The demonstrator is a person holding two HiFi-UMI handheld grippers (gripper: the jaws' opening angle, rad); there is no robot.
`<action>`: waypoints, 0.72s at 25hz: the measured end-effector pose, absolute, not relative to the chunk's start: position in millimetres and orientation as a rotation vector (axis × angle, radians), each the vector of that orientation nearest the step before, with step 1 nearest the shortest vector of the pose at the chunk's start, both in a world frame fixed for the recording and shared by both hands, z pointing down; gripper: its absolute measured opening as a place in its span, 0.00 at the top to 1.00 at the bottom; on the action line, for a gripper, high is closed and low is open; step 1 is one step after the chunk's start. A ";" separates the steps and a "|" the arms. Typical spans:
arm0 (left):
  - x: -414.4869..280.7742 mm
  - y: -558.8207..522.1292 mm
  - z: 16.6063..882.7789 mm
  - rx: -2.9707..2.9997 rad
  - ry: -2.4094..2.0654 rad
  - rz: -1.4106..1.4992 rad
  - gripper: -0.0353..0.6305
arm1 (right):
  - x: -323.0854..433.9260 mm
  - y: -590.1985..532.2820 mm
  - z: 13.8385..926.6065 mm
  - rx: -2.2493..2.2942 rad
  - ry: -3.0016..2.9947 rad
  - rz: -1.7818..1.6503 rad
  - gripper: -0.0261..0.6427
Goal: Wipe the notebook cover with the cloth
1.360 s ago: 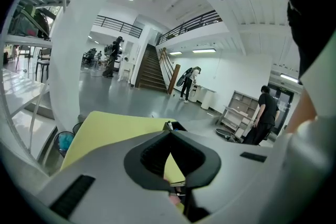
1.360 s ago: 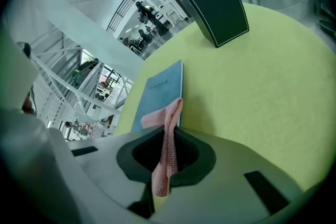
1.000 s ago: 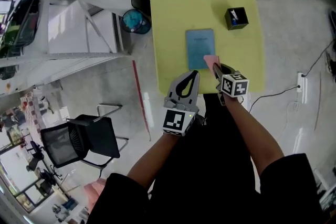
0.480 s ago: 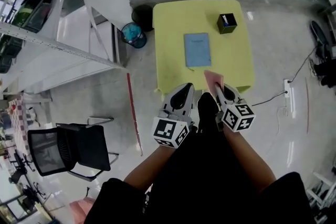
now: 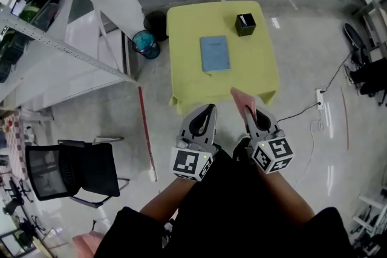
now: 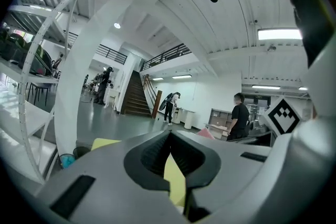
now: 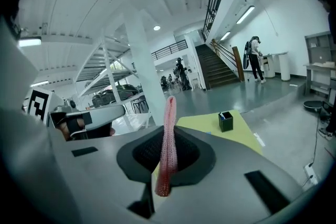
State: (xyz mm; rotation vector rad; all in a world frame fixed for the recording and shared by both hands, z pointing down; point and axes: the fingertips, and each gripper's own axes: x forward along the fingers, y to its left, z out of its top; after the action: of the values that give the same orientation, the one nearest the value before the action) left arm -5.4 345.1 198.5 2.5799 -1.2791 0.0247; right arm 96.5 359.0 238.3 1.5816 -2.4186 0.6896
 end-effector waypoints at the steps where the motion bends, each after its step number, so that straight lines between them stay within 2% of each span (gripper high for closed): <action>1: -0.6 354.3 195.9 2.575 -1.290 0.023 0.94 | 98.4 364.4 230.8 1.572 -2.442 0.668 0.90; 9: 34.2 438.2 163.4 2.475 -1.510 0.043 0.94 | 129.4 427.5 178.2 1.527 -2.577 0.586 0.90; 18: 115.9 524.6 136.4 2.542 -1.609 -0.013 0.94 | 198.6 510.4 163.7 1.498 -2.618 0.454 0.91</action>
State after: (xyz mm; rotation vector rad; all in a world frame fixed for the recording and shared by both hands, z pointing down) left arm 115.9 524.6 136.4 2.5415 -1.6086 -0.0126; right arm 198.6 510.4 163.7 1.4982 -2.6183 0.4544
